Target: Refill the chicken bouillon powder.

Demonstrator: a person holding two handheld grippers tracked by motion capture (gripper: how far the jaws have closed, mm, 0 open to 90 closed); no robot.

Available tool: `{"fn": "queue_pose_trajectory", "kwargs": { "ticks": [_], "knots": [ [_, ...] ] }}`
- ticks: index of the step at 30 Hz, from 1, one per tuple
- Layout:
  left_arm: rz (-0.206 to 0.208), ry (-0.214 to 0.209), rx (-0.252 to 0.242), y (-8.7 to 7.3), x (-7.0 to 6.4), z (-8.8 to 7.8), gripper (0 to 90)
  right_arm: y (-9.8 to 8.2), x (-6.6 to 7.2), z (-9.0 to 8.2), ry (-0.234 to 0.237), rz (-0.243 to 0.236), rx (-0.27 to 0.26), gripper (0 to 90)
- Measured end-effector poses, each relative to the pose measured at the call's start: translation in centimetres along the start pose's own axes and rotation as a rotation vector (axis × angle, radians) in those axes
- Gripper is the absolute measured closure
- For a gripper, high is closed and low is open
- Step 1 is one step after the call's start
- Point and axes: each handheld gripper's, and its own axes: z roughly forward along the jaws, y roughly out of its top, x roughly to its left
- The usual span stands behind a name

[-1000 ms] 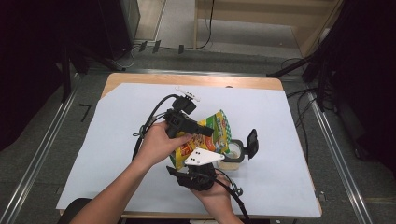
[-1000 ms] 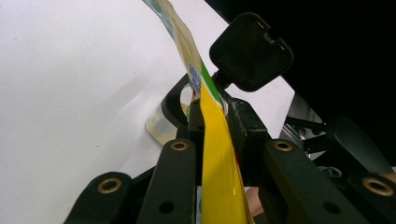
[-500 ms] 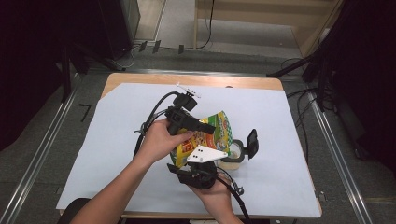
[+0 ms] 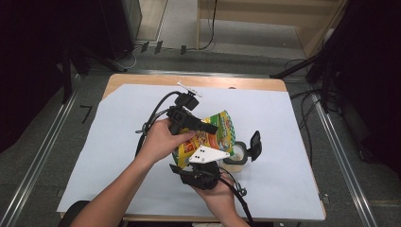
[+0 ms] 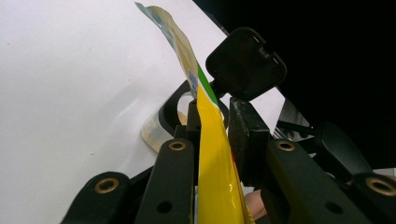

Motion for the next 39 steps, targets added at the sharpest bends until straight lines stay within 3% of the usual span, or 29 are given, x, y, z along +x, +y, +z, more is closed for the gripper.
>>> {"fn": "queue_pose_trajectory", "kwargs": {
  "ticks": [39],
  "knots": [
    [-0.018, -0.002, -0.001, -0.04, 0.4, -0.24, 78.3, 0.32, 0.01, 0.35, 0.005, -0.003, 0.01, 67.8]
  ]
}}
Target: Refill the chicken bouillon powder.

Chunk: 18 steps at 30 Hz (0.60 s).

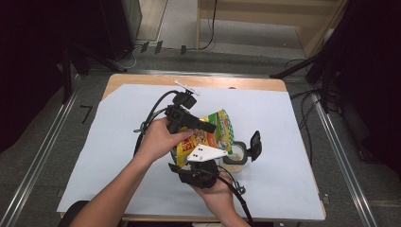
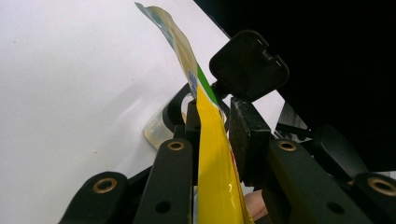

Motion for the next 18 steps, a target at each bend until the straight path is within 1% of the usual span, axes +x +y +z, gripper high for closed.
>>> {"fn": "queue_pose_trajectory", "kwargs": {
  "ticks": [18],
  "knots": [
    [0.03, 0.026, 0.005, -0.06, -0.95, 0.01, 76.9, -0.18, -0.07, 0.05, -0.003, 0.007, -0.006, 68.3]
  ]
}}
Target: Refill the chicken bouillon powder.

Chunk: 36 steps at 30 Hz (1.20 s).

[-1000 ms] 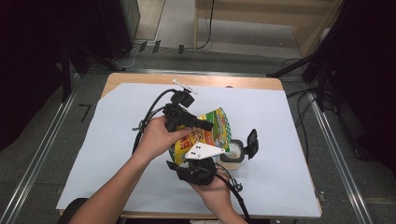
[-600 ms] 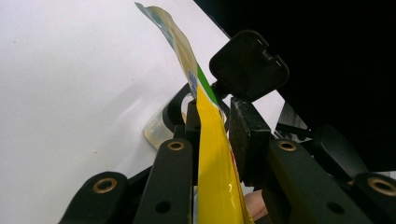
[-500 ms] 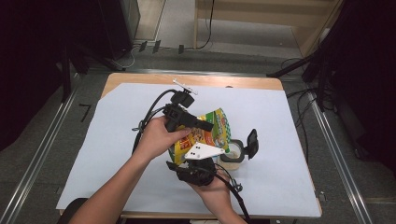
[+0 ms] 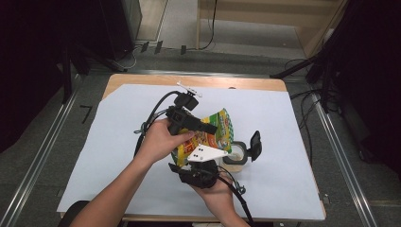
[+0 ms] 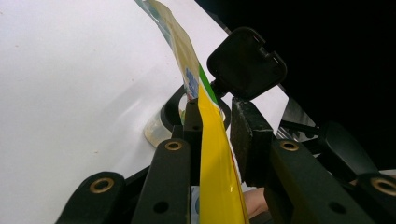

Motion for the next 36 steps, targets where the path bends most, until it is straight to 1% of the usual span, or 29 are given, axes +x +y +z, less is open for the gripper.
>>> {"fn": "queue_pose_trajectory", "kwargs": {
  "ticks": [5, 11, 21, 27, 30, 36],
  "knots": [
    [-0.003, -0.003, 0.0, 0.01, 0.06, 0.03, 76.9, -0.01, 0.02, 0.02, 0.003, 0.002, -0.001, 68.3],
    [0.005, -0.002, -0.002, -0.02, -0.06, 0.0, 76.9, -0.03, 0.01, 0.03, 0.0, 0.001, -0.003, 68.4],
    [0.012, -0.006, 0.003, -0.03, -0.52, 0.11, 76.6, -0.23, -0.06, 0.1, -0.003, 0.006, 0.0, 69.4],
    [0.013, -0.001, -0.002, 0.06, -0.56, -0.06, 76.0, -0.03, 0.13, -0.07, 0.016, 0.024, -0.013, 69.7],
    [0.01, -0.004, -0.008, 0.11, -0.51, -0.1, 76.1, 0.1, 0.22, -0.14, 0.02, 0.023, -0.017, 69.7],
    [0.011, -0.004, -0.003, 0.15, -0.41, -0.05, 76.3, 0.13, 0.25, -0.18, 0.021, 0.026, -0.017, 69.6]
  ]
}}
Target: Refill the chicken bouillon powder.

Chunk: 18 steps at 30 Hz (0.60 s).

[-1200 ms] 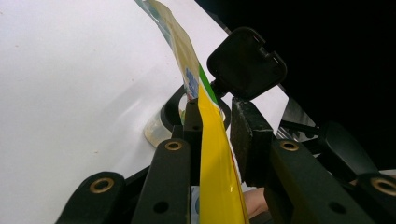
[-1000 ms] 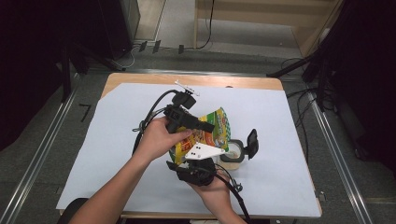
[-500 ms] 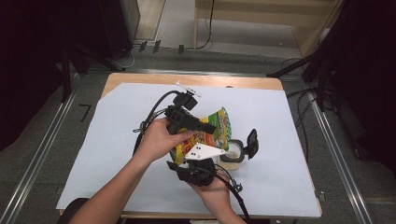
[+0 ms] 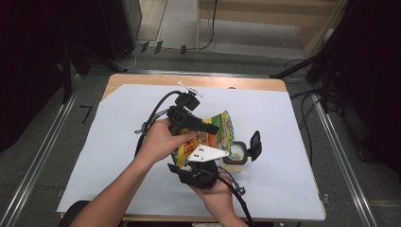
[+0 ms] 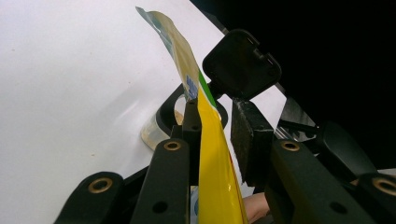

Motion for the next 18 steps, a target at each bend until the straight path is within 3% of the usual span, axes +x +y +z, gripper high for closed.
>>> {"fn": "queue_pose_trajectory", "kwargs": {
  "ticks": [18],
  "knots": [
    [-0.004, -0.007, -0.007, 0.05, 0.05, -0.01, 76.4, 0.1, 0.06, -0.11, -0.007, -0.01, 0.005, 69.5]
  ]
}}
